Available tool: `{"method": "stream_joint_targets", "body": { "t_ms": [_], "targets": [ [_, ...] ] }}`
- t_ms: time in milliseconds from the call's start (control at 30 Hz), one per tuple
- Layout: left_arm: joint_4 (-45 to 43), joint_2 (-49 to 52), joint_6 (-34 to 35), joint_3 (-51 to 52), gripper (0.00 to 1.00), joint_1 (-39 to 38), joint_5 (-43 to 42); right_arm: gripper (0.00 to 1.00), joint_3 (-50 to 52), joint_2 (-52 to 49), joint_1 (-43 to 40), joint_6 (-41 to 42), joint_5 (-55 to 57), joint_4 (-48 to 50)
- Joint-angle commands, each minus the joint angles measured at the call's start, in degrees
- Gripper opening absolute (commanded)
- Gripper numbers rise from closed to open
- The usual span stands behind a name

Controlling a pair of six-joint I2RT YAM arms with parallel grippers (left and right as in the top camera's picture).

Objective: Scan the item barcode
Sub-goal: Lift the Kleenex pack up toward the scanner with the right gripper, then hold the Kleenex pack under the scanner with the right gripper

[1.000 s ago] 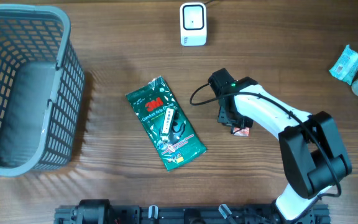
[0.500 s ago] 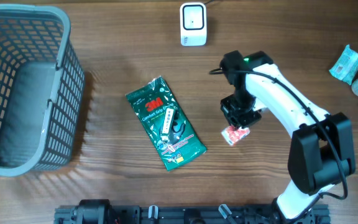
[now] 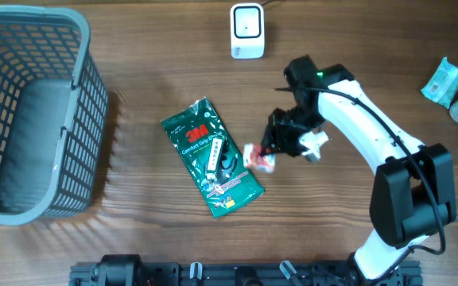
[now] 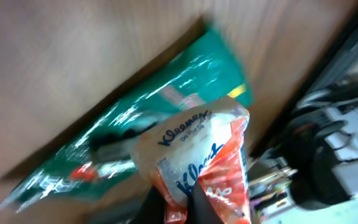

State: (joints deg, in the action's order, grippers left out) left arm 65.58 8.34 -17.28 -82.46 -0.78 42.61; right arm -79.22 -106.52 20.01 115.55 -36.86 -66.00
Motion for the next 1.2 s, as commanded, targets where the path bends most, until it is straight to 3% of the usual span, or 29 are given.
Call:
{"method": "stream_joint_targets", "body": {
  "t_ms": [0, 133, 233, 467, 567, 633, 667, 767, 833, 1000, 1167],
  "targets": [
    [-0.1, -0.3, -0.5, 0.0, 1.00, 0.3, 0.1, 0.05, -0.5, -1.9, -1.6, 2.9, -3.0, 7.7],
    [-0.1, -0.3, -0.5, 0.0, 1.00, 0.3, 0.1, 0.05, -0.5, -7.1, -3.1, 2.9, -2.5, 7.4],
    [-0.1, -0.3, -0.5, 0.0, 1.00, 0.3, 0.1, 0.04, -0.5, -10.3, -3.1, 2.9, -4.7, 1.2],
    [-0.1, -0.3, -0.5, 0.0, 1.00, 0.3, 0.1, 0.04, -0.6, -10.5, -3.7, 2.9, -10.9, 1.0],
    [-0.1, -0.3, -0.5, 0.0, 1.00, 0.3, 0.1, 0.04, -0.6, -10.5, -3.6, -10.6, -10.9, 5.2],
    [-0.1, -0.3, -0.5, 0.0, 1.00, 0.3, 0.1, 0.04, -0.6, -10.3, -3.5, -30.4, -19.3, 14.8],
    [-0.1, -0.3, -0.5, 0.0, 1.00, 0.3, 0.1, 0.04, -0.6, -10.3, -3.5, -35.5, -23.4, 19.9],
    [-0.1, -0.3, -0.5, 0.0, 1.00, 0.3, 0.1, 0.04, -0.6, -10.1, -3.5, -40.6, -26.4, 35.9],
    [-0.1, -0.3, -0.5, 0.0, 1.00, 0.3, 0.1, 0.04, -0.6, -10.1, -3.5, -38.9, -21.2, 48.1],
    [-0.1, -0.3, -0.5, 0.0, 1.00, 0.3, 0.1, 0.04, -0.6, -10.2, -3.5, -32.2, 2.1, 66.1],
    [-0.1, -0.3, -0.5, 0.0, 1.00, 0.3, 0.1, 0.05, -0.6, -10.3, -2.1, -29.0, 22.9, 70.1]
  ]
}}
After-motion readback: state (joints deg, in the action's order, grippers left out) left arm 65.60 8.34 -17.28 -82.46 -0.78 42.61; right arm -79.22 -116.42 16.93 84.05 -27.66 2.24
